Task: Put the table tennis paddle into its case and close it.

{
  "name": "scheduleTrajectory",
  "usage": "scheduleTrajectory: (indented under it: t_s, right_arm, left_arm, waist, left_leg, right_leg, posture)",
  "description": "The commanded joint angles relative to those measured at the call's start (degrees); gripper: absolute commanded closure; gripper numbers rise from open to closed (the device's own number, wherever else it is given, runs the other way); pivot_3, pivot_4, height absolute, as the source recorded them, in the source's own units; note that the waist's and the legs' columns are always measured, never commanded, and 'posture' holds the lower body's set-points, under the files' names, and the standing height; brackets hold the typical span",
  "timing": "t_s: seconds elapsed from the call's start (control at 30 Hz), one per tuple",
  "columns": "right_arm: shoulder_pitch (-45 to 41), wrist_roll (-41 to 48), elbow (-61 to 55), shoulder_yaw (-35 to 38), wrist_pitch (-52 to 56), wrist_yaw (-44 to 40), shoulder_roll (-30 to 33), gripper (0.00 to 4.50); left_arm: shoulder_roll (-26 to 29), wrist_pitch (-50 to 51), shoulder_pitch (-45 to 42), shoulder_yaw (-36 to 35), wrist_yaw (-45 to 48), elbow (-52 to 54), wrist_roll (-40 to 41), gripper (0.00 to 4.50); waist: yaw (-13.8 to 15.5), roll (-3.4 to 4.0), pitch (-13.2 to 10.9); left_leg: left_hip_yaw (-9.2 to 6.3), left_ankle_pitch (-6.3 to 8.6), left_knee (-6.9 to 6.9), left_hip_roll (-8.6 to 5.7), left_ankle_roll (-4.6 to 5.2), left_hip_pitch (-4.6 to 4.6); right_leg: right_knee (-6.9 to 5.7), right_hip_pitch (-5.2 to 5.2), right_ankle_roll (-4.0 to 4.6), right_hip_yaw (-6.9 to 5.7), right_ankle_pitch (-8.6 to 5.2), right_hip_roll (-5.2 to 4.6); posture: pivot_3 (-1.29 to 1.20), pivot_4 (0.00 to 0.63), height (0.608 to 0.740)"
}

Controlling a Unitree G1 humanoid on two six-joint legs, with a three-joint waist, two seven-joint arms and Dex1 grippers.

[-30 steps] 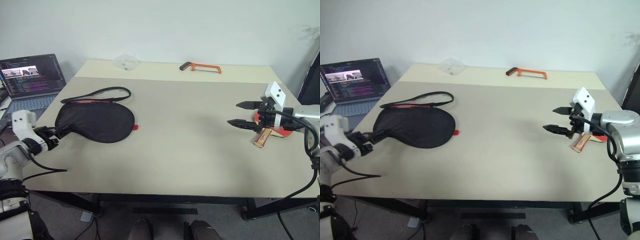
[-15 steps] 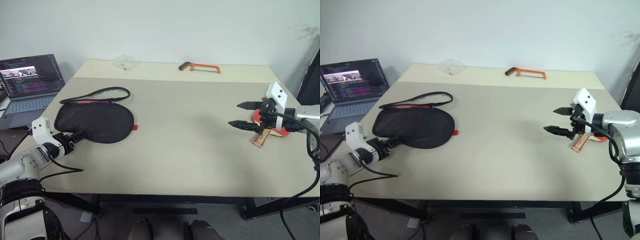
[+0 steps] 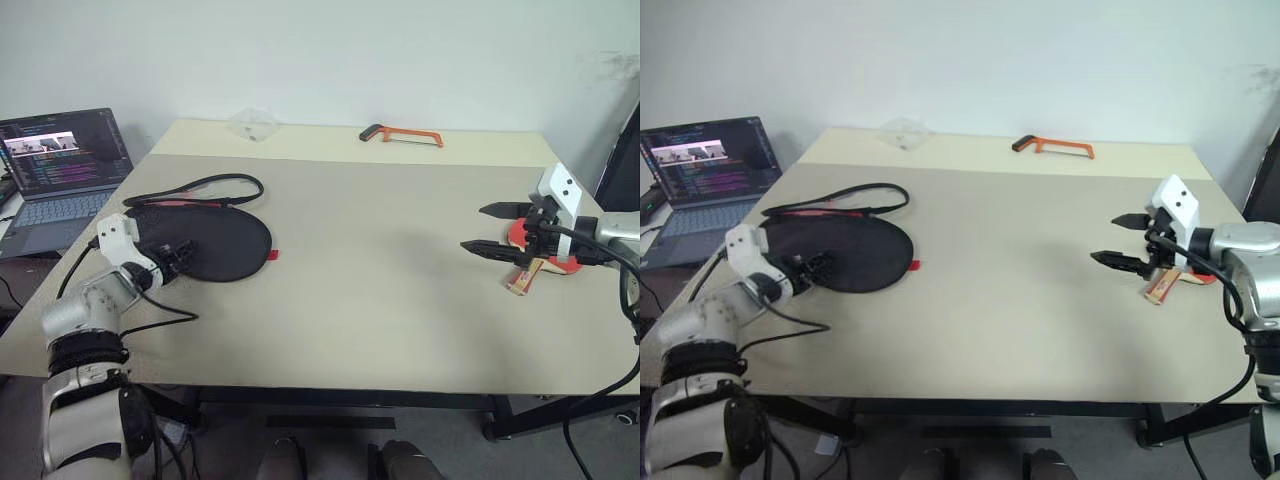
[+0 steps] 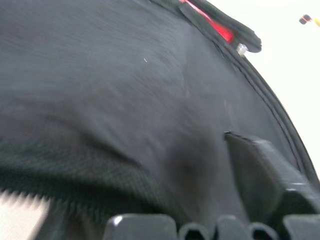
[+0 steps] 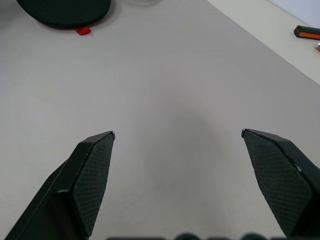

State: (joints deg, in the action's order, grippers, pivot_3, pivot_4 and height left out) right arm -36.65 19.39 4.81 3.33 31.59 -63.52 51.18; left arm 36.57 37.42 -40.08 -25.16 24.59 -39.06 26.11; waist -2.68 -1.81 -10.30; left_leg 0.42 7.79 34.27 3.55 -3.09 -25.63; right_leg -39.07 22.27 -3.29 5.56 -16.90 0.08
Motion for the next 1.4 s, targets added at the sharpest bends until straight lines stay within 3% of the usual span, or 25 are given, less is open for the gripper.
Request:
scheduleTrajectory:
  t_s: [0.03, 0.2, 0.23, 0.43, 0.73, 1.07, 1.4]
  right_arm:
    - [0.47, 1.42, -2.49, 2.96, 0.29, 0.48, 1.31, 0.0]
    - [1.29, 1.46, -3.31, 3.77, 0.56, 0.85, 1.68, 0.0]
    - [1.37, 1.51, -3.51, 3.91, 0.68, 0.93, 1.7, 0.0]
    - [1.5, 1.47, -4.22, 4.05, 1.0, 1.24, 1.75, 0.0]
    - [0.76, 1.14, -3.86, 3.88, 0.6, 0.85, 2.15, 0.0]
    - [-0.09, 0.7, -2.8, 3.46, -0.25, 0.26, 2.71, 0.0]
    - [-2.16, -0.32, -1.01, 2.58, -1.23, -0.47, 2.68, 0.0]
  left_arm:
    - [-2.27, -0.94, -1.47, -0.12, -3.36, 1.99, -0.29, 2.41]
    - [-9.84, -0.49, -1.38, -1.56, -12.95, 9.19, 0.78, 4.33]
    - [-11.69, -0.68, -1.32, -1.86, -15.13, 10.85, 0.98, 4.46]
    - [-23.81, -2.36, -1.69, 1.57, -23.41, 18.54, 0.0, 4.46]
    - [-36.05, -11.74, -5.2, 6.66, -29.41, 15.63, -4.12, 4.46]
    - [-43.92, -17.25, -11.16, 8.78, -33.34, 7.55, -6.37, 4.46]
    - [-51.88, -17.09, -17.13, 12.73, -31.48, -2.28, -4.92, 4.46]
  waist:
    - [0.02, 0.0, 0.0]
    - [0.35, 0.0, 0.0]
    - [0.44, 0.0, 0.0]
    - [0.85, -0.01, 0.0]
    - [0.86, -0.02, -0.01]
    - [0.89, -0.03, -0.01]
    - [0.85, -0.02, -0.02]
  left_leg:
    - [0.0, 0.0, 0.0, 0.0, 0.0, -0.01]
    - [-0.08, 0.0, 0.05, -0.02, 0.0, -0.1]
    - [-0.09, 0.0, 0.08, -0.03, 0.0, -0.11]
    - [-0.13, 0.0, 0.42, -0.09, 0.0, -0.18]
    - [-0.13, 0.0, 0.6, -0.14, 0.01, -0.19]
    - [-0.17, 0.0, 0.59, -0.21, 0.01, -0.23]
    - [-0.2, 0.0, 0.56, -0.27, 0.0, -0.26]
  right_leg:
    - [0.0, 0.0, 0.0, 0.0, 0.01, 0.0]
    - [-0.01, 0.0, -0.01, -0.03, 0.04, 0.0]
    - [0.0, 0.0, -0.04, -0.03, 0.06, 0.0]
    - [0.03, -0.12, -0.25, 0.0, 0.16, -0.02]
    - [0.06, -0.16, -0.45, 0.08, 0.23, -0.01]
    - [0.1, -0.15, -0.52, 0.09, 0.19, -0.02]
    - [0.13, -0.12, -0.56, 0.09, 0.18, -0.04]
  posture:
    - [0.0, 0.15, 0.74]
    - [0.0, 0.15, 0.74]
    - [0.0, 0.15, 0.74]
    - [0.0, 0.15, 0.74]
    - [0.0, 0.15, 0.74]
    - [0.0, 0.15, 0.74]
    - [0.0, 0.15, 0.74]
